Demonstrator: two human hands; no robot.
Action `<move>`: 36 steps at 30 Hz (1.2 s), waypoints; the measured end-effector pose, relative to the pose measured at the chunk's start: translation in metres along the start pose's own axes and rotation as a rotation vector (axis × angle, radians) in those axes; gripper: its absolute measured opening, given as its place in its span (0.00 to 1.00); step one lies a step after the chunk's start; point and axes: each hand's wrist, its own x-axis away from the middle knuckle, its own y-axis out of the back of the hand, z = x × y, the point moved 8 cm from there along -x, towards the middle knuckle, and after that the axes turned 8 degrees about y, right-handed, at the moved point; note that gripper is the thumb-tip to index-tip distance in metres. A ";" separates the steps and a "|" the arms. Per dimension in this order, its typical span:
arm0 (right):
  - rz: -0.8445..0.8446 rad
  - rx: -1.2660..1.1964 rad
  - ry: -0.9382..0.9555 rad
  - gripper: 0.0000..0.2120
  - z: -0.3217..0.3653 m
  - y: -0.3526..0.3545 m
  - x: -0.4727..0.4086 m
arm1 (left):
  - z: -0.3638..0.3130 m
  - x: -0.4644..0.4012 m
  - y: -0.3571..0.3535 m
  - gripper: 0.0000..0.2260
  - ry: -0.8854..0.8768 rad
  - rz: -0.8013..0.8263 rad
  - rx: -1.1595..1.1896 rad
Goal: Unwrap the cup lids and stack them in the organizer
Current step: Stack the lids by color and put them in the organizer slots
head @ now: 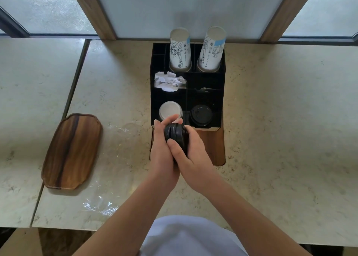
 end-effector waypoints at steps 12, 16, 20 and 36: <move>0.136 -0.156 0.078 0.25 0.012 0.004 -0.008 | -0.011 -0.002 -0.007 0.19 -0.006 0.164 -0.087; -0.022 -0.175 0.088 0.18 0.017 0.023 -0.009 | -0.007 0.000 -0.012 0.25 0.026 0.243 -0.083; -0.021 0.025 0.142 0.19 0.025 0.040 -0.010 | -0.005 0.001 -0.011 0.26 0.100 0.460 -0.155; -0.077 -0.279 0.022 0.26 0.039 0.065 0.000 | -0.003 0.012 -0.008 0.27 0.167 0.797 0.134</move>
